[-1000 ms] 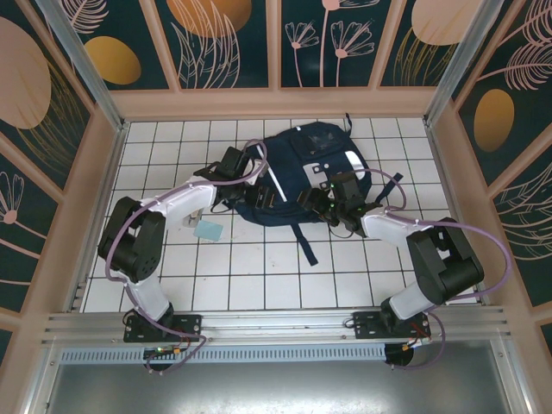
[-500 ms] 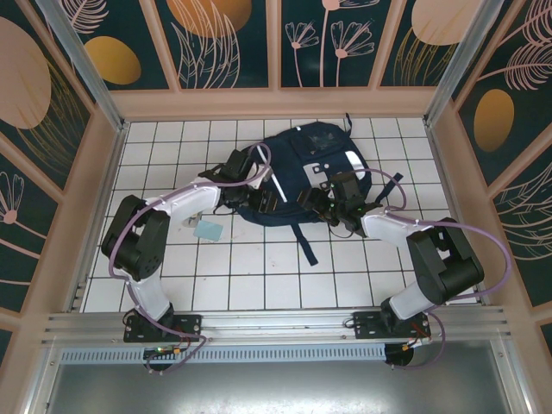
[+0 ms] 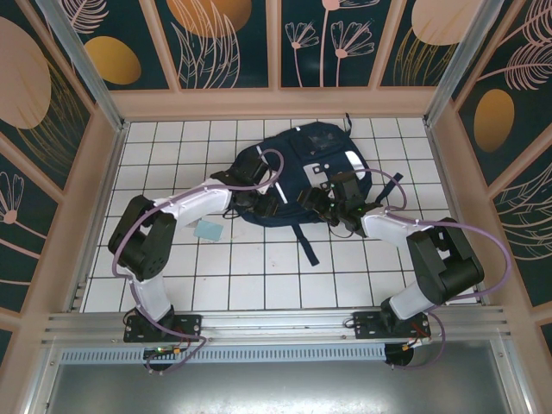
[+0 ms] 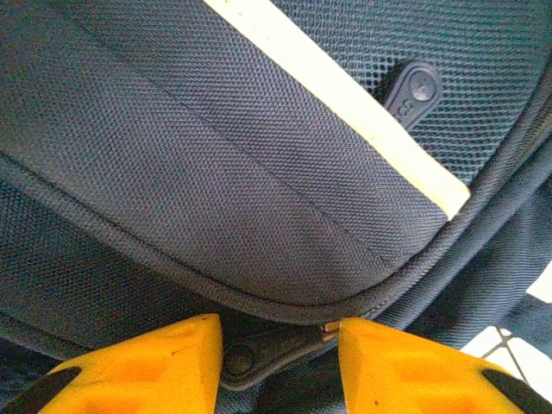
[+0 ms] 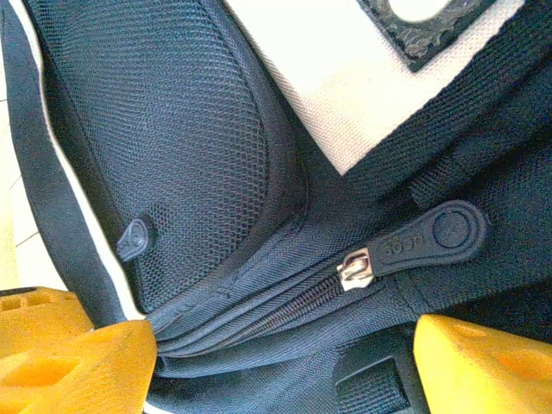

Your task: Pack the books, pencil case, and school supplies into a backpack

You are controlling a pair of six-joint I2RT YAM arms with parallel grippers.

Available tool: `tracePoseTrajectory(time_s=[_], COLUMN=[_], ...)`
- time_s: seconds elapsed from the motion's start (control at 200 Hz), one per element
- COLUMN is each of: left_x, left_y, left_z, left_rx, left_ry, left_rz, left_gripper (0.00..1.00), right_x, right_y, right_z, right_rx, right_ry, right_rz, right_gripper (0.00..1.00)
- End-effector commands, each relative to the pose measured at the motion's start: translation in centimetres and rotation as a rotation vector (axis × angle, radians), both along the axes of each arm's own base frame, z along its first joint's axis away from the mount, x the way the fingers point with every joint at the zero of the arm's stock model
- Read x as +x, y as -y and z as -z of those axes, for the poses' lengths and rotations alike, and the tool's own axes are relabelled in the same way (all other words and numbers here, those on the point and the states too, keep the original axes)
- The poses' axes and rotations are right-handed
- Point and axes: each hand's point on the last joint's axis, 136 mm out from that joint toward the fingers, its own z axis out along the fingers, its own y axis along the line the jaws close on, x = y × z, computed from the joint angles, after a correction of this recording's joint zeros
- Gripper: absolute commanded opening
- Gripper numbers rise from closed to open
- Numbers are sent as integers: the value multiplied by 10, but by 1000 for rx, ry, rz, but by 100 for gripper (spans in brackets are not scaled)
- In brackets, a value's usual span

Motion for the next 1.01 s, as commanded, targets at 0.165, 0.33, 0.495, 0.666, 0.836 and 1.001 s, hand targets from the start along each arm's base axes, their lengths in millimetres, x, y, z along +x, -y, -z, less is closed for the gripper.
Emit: tracePoseTrajectory(time_s=[0.165, 0.33, 0.495, 0.666, 0.836, 1.001], left_x=[-18, -4, 8, 8, -5, -25], left_y=[-41, -50, -55, -52, -22, 17], left_z=[43, 41, 34, 32, 11, -37], left_rx=[279, 343, 368, 343, 146, -128], left_ry=[-35, 33, 103, 114, 60, -5], left_rz=[-6, -40, -70, -75, -24, 26], left_gripper=[43, 27, 14, 0, 0, 0], right_x=[-1, 0, -2, -5, -7, -4], right_y=[0, -1, 2, 5, 19, 38], right_z=[-4, -5, -7, -4, 10, 23], right_rx=[15, 17, 13, 8, -44, -105], right_ry=[19, 24, 30, 28, 4, -14], right_rz=[-1, -9, 1, 9, 63, 138], right_gripper=[79, 79, 79, 79, 79, 79])
